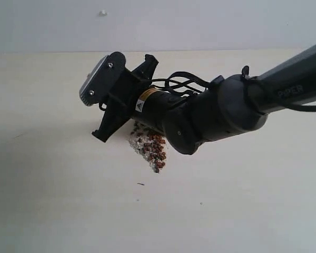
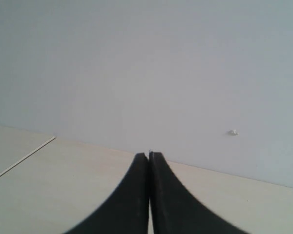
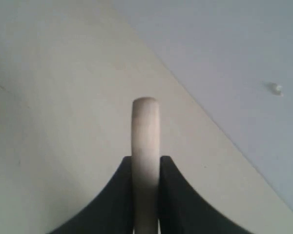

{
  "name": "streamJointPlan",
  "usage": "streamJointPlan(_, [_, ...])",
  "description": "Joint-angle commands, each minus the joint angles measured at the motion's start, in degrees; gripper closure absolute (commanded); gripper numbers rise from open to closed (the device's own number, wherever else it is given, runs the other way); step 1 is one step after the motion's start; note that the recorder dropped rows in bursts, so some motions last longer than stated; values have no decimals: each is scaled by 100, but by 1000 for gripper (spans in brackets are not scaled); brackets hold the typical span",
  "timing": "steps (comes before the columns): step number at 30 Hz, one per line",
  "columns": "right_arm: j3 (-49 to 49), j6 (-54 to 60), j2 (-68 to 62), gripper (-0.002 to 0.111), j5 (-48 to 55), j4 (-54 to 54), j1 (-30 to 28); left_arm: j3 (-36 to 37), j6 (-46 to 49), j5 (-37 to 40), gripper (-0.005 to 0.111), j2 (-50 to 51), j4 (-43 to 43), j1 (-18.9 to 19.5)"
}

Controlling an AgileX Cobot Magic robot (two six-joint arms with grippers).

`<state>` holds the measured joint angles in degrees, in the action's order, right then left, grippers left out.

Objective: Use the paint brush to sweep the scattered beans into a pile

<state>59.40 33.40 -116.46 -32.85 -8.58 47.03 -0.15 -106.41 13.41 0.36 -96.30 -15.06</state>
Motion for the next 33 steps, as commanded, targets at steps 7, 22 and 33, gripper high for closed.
streamJointPlan(7, [-23, -9, 668, 108, 811, -346, 32, 15, -17, -20, 107, -36, -23, -2])
streamJointPlan(22, [-23, 1498, 1671, 108, 698, -2225, 20, 15, -17, -20, 107, -36, -23, -2])
streamJointPlan(33, [-23, 3578, 1093, 108, -146, -6699, 20, 15, -17, -20, 107, -36, -23, -2])
